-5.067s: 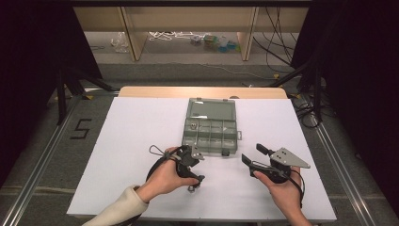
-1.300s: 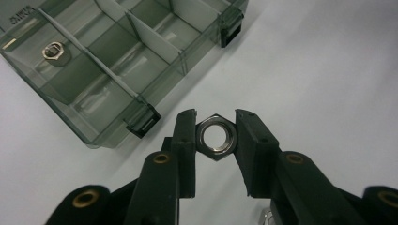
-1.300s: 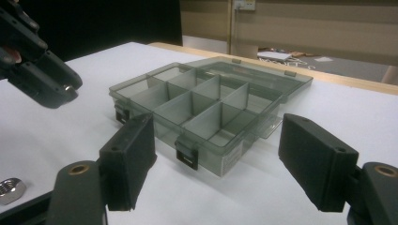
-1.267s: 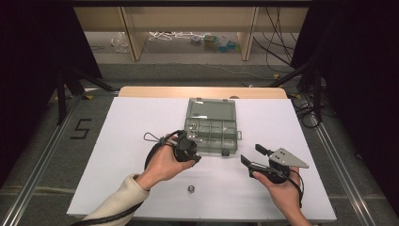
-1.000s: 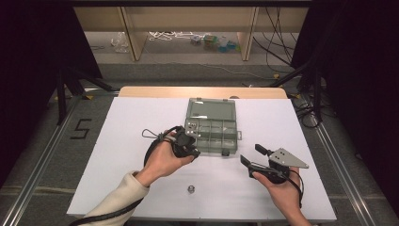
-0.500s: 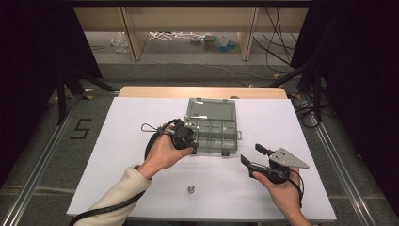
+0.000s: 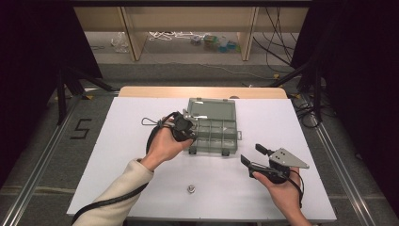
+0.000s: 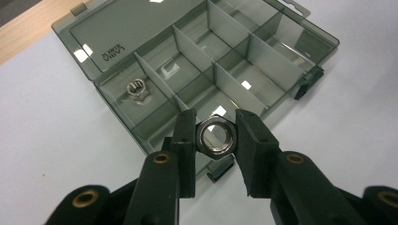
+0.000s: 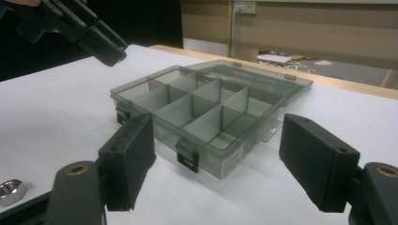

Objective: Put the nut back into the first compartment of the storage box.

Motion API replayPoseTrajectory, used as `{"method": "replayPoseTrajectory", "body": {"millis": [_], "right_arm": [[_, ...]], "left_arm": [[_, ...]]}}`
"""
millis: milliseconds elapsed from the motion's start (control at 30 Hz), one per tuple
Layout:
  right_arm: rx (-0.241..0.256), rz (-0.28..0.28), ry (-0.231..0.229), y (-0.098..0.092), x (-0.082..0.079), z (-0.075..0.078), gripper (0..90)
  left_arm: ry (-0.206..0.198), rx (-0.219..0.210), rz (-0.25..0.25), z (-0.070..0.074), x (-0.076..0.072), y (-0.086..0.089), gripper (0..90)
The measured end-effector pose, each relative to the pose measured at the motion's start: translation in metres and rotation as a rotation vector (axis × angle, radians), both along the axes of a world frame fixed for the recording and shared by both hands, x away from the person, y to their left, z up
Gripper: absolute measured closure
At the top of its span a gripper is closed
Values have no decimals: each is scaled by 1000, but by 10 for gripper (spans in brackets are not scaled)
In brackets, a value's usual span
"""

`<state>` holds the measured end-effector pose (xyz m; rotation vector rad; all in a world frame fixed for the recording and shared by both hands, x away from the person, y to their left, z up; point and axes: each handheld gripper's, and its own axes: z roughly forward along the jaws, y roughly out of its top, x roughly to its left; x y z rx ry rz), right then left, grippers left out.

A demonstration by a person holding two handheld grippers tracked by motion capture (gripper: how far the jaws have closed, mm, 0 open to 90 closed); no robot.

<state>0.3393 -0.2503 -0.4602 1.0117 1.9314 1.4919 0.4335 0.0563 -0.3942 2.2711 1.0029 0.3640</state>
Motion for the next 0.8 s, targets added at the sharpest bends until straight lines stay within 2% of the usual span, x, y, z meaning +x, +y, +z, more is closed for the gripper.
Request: {"method": "replayPoseTrajectory", "body": {"millis": [33,67,100,267,333,433,500,533,567,600,667,700,767,800], "right_arm": [[1,-2,-3,0,0,0,276],[-17,-3,11,-1,-1,1,276],[-11,-3,6,-1,0,0,276],[-19,-4,14,-1,-1,1,276],[1,1,-5,-1,0,0,277],[-5,-2,-1,-1,0,0,277],[10,-1,-7,0,1,-1,277],[-11,-3,3,-1,0,0,277],[-11,-3,3,-1,0,0,276],[7,0,-7,0,1,-1,277],[-4,-1,-2,-1,1,0,276],[9,-2,-7,0,1,-1,276],[-25,-8,13,-3,-1,1,276],[-25,-7,14,-3,-1,1,276]], "left_arm": [[13,-29,42,-1,-1,-3,703],[23,-40,62,-1,-2,-4,704],[46,-77,133,-2,-5,-9,704],[43,-76,145,-2,1,-11,704],[39,-76,149,-2,4,-11,704],[36,-83,165,-2,9,-12,704],[31,-81,178,-3,12,-12,703],[31,-82,178,-3,13,-12,704],[31,-82,185,-3,15,-13,703],[33,-81,187,-3,16,-13,703],[39,-88,203,-4,19,-15,703],[41,-89,205,-4,20,-15,703],[35,-80,200,-6,24,-15,704],[33,-81,206,-7,25,-16,704]]}}
